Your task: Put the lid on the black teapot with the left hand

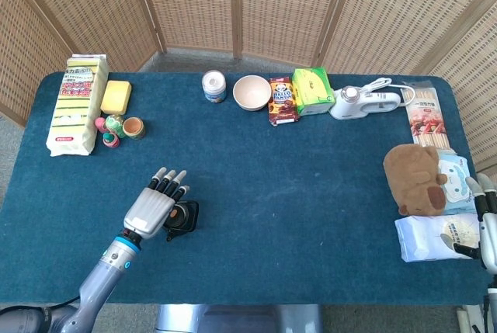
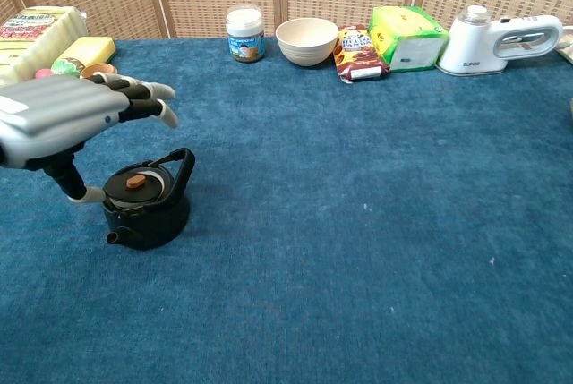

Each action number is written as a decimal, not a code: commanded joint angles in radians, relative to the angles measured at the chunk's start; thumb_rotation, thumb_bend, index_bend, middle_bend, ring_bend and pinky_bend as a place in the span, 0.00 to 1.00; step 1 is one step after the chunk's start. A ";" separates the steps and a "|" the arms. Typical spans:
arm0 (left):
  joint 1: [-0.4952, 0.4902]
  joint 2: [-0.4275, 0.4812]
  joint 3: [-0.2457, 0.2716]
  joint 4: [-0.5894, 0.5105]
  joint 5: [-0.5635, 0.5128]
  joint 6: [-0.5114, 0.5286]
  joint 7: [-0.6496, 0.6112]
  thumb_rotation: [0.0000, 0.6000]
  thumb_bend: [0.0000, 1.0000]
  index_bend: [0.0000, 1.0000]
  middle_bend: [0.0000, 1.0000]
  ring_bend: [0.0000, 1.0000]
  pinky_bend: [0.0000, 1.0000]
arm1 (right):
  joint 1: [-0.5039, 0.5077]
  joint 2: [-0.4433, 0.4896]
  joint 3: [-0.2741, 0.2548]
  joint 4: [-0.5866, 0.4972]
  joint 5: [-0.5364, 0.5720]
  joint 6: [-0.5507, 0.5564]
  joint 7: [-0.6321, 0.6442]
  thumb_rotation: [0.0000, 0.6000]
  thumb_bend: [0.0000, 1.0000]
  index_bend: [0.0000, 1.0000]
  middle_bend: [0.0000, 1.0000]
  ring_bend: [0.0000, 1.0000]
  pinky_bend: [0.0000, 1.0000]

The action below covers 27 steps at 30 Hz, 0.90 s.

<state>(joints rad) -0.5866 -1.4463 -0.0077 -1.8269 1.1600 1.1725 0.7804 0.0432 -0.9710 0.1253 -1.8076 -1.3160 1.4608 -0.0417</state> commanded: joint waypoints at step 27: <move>-0.011 -0.021 -0.011 -0.005 -0.004 0.006 0.026 1.00 0.18 0.16 0.00 0.00 0.00 | 0.001 0.004 0.001 0.001 0.000 -0.004 0.010 1.00 0.17 0.02 0.00 0.00 0.00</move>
<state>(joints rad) -0.5989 -1.4690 -0.0196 -1.8309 1.1567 1.1771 0.8058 0.0442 -0.9669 0.1259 -1.8067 -1.3161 1.4571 -0.0318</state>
